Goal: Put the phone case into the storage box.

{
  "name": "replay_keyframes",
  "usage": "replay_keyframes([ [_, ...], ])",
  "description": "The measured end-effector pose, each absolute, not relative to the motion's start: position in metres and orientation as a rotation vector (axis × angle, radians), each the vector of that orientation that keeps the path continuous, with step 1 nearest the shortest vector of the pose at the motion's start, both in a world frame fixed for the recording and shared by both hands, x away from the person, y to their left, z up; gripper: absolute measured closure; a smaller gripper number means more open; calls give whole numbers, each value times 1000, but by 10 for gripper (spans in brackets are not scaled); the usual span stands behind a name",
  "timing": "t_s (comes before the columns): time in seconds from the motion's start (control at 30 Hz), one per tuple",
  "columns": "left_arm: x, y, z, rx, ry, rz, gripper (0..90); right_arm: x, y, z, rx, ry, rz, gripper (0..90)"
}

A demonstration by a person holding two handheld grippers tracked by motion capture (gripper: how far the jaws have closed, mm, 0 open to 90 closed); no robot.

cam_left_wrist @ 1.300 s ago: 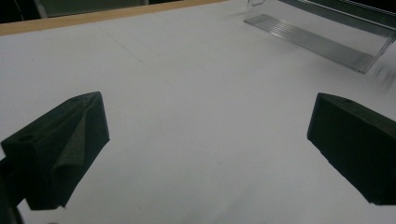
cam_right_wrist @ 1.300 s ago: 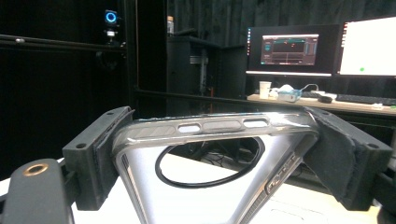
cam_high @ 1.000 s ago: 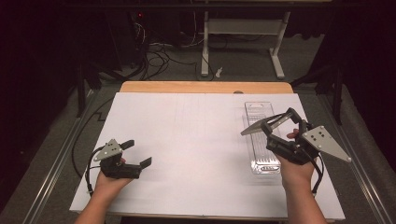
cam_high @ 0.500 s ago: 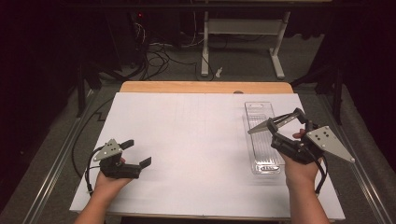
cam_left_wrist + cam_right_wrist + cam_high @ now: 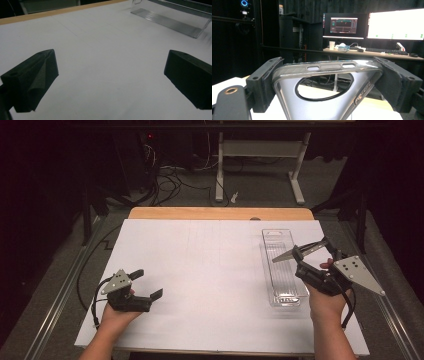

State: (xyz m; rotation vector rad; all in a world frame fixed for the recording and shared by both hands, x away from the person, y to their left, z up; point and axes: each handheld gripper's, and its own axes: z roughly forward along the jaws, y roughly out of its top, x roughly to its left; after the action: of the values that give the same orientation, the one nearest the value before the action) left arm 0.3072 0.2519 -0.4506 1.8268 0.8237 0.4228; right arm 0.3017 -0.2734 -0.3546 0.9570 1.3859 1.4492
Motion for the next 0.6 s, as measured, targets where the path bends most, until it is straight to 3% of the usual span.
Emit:
replay_keyframes([
  [0.6,308,251,-451,1834,821,410,2,316,-256,-346,1025,1414,1369,138],
])
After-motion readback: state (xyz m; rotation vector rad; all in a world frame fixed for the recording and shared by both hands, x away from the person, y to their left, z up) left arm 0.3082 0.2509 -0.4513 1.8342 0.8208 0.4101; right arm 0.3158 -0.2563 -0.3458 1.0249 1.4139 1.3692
